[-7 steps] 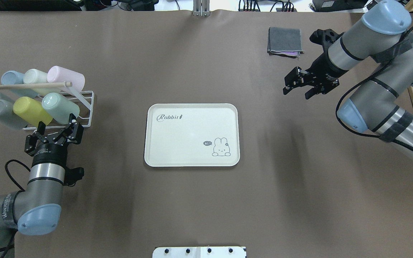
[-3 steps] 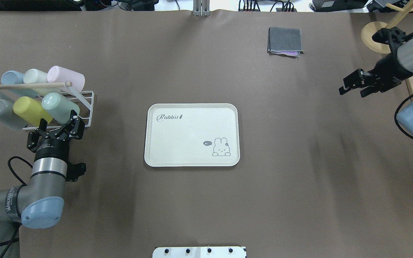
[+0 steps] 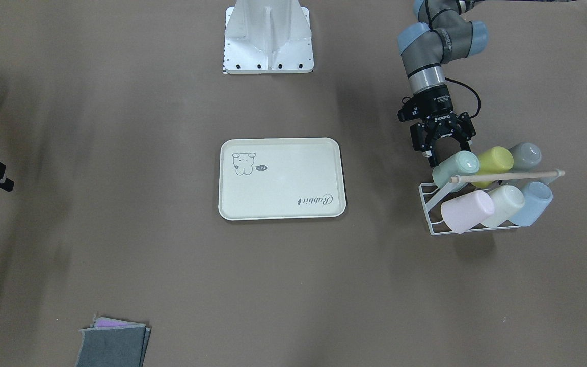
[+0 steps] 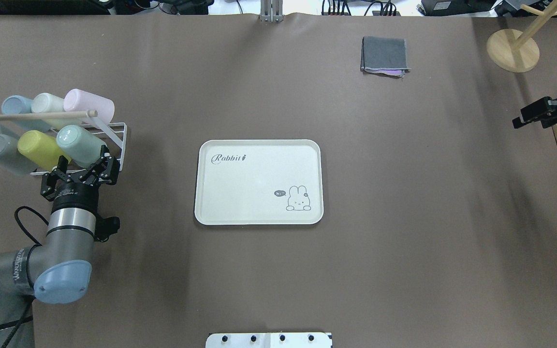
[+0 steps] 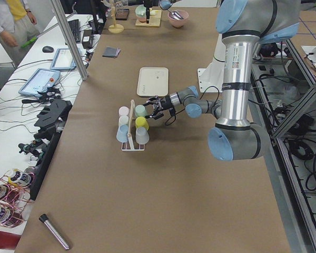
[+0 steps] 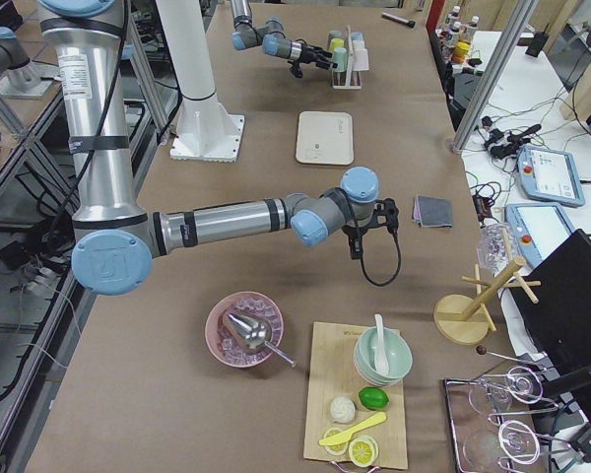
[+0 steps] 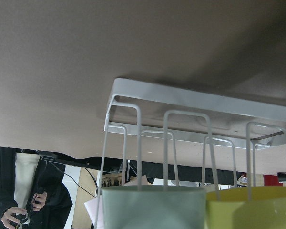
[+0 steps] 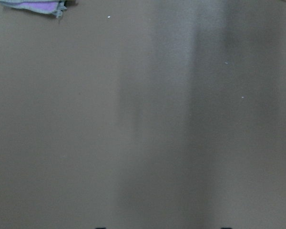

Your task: Pick up and place green cup on tray

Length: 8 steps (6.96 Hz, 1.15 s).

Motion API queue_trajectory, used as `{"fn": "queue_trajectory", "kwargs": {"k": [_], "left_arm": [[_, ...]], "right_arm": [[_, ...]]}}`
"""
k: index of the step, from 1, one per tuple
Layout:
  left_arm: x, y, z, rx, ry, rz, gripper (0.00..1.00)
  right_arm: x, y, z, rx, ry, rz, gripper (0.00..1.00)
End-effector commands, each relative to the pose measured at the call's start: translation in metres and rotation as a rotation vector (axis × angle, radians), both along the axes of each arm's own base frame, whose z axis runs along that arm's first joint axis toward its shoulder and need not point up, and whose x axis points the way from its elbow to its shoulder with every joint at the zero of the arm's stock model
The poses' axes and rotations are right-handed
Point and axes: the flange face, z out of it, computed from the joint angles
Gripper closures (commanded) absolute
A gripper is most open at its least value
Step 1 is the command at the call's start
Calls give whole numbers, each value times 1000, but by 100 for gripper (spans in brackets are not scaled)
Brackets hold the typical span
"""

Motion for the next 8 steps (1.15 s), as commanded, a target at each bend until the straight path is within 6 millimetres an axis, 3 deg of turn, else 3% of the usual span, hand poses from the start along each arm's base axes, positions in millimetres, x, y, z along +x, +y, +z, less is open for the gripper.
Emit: {"fn": "queue_trajectory", "kwargs": {"k": [1,3,6,8], "left_arm": [[4,-6,12,0,15,12,2],[7,-8,28,9,44,10,2],[2,-11,24,16,33,20,2],[1,-10,22,31,18,45,2]], "right_arm": [[29,-3,20,-38,83,66,11],[54,-4,10,-159,184,118,4],[62,7,8,-160,226,17,1],[79,22,9,-161,244,-51,1]]}}
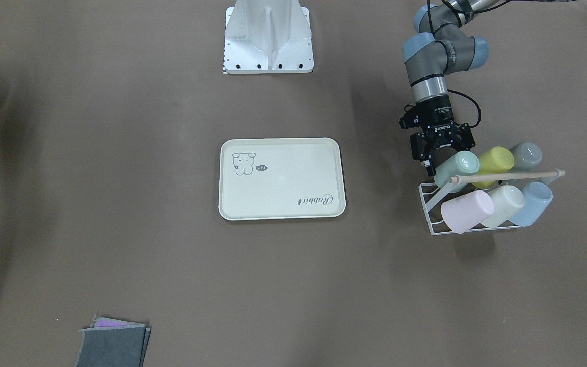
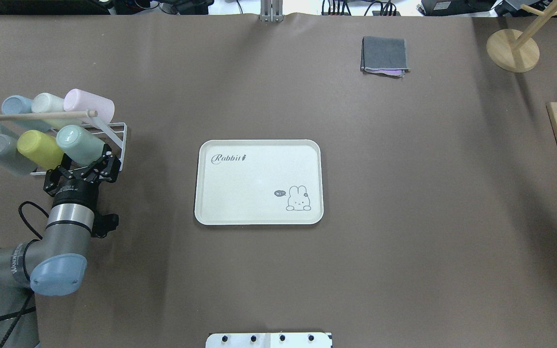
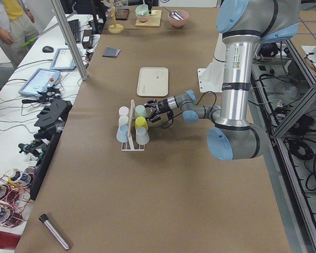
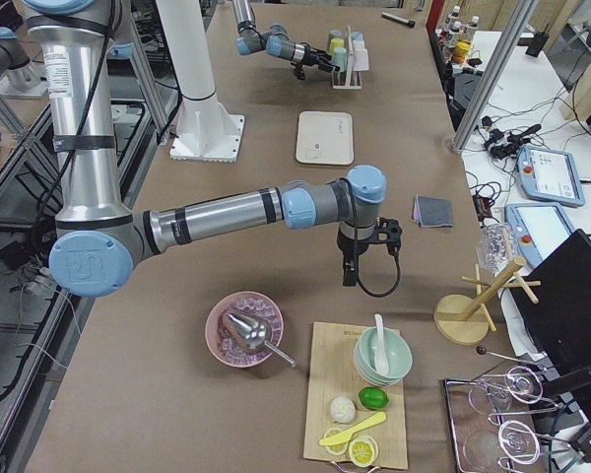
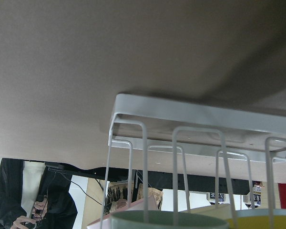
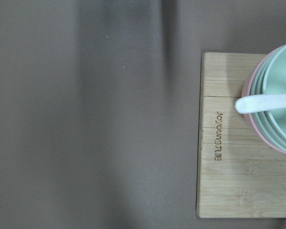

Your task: Pick up and place green cup on tray

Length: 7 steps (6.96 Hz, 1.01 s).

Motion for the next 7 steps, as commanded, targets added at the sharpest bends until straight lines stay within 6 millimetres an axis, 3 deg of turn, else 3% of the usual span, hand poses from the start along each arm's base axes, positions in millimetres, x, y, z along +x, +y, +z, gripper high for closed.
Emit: {"fn": "queue_trajectory", "kwargs": {"k": [1,4,7], "left_arm": [[-1,0,-1,9,-14,12,3],[-1,0,-3,14,-29,17,5],[-2,0,-4,16,-28,16,12]], "right_arm": [[15,16,-8,-16,6,-21,1],[35,27,-4,12,4,-74,1],[41,33,6,21,1,-101,1]]}}
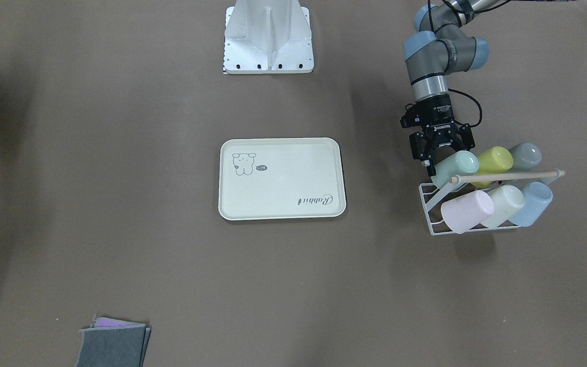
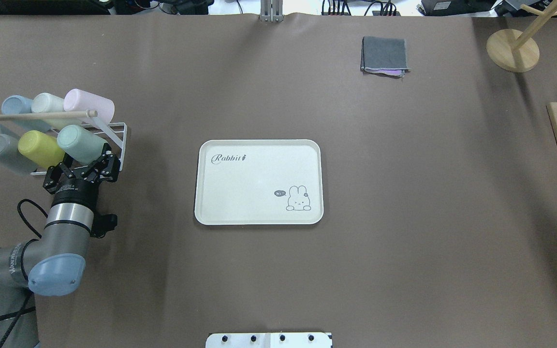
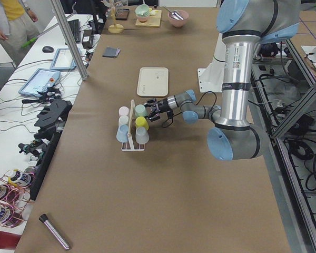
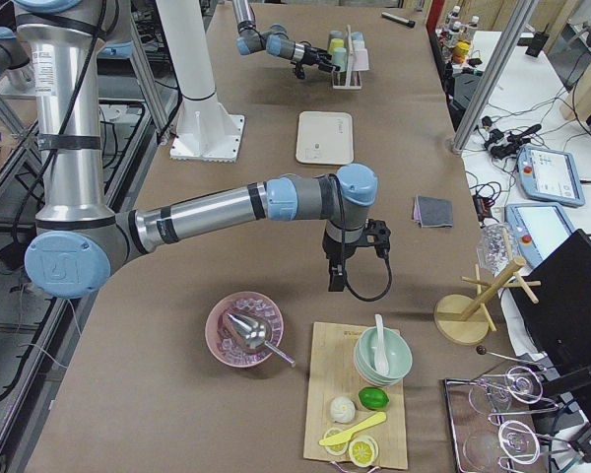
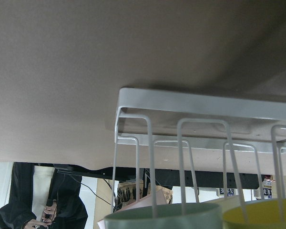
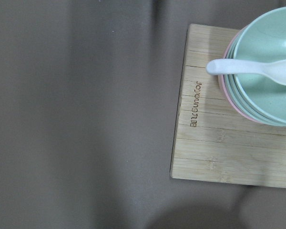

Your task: Pick up and place green cup on tray

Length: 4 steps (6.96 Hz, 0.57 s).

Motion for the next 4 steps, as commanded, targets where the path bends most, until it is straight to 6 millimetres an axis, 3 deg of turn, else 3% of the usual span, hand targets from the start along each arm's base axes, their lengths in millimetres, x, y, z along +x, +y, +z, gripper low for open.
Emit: {"fn": "queue_trajectory", "kwargs": {"k": [1,4], "left_arm": [[0,0,-2,3,4,-1,14],[0,0,-2,4,4,-3,19]], "right_arm": [[6,5,7,-4,-8,-9,1],[14,9,10,-27,-36,8,1]]}}
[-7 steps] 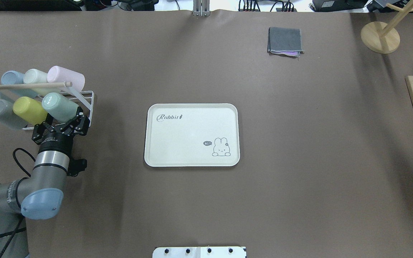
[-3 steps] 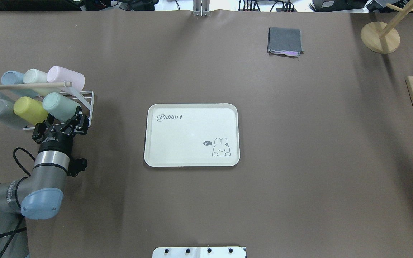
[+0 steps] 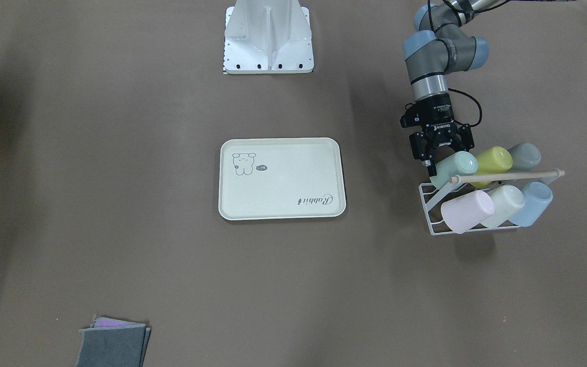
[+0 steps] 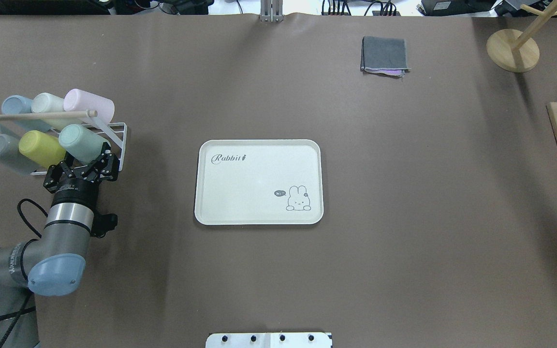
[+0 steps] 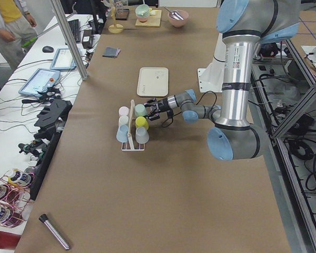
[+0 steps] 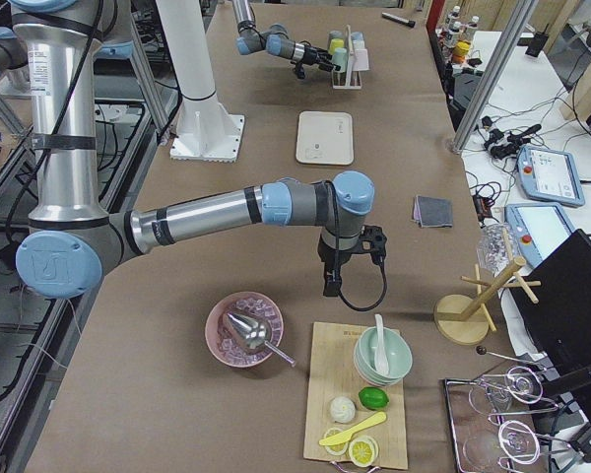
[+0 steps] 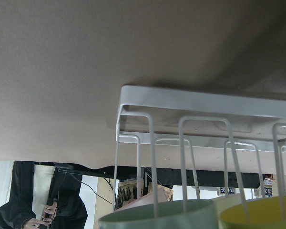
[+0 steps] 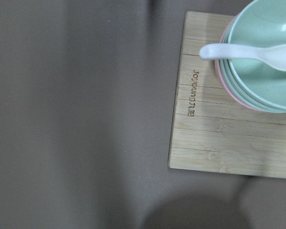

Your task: Pick up and place green cup on tray

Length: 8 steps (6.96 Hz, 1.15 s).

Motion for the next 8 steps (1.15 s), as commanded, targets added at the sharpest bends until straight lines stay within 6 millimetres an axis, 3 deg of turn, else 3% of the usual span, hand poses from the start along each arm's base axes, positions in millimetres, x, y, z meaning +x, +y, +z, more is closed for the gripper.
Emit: {"fn": "queue_trajectory", "kwargs": {"k": [1,8], "left_arm": [[0,0,0,1,-1,-2,24],[-12,2,-21,18,14,5,25]], "right_arm": [[3,1,1,1,-4,1,1],[23,11,5,-10,-8,42,1]]}}
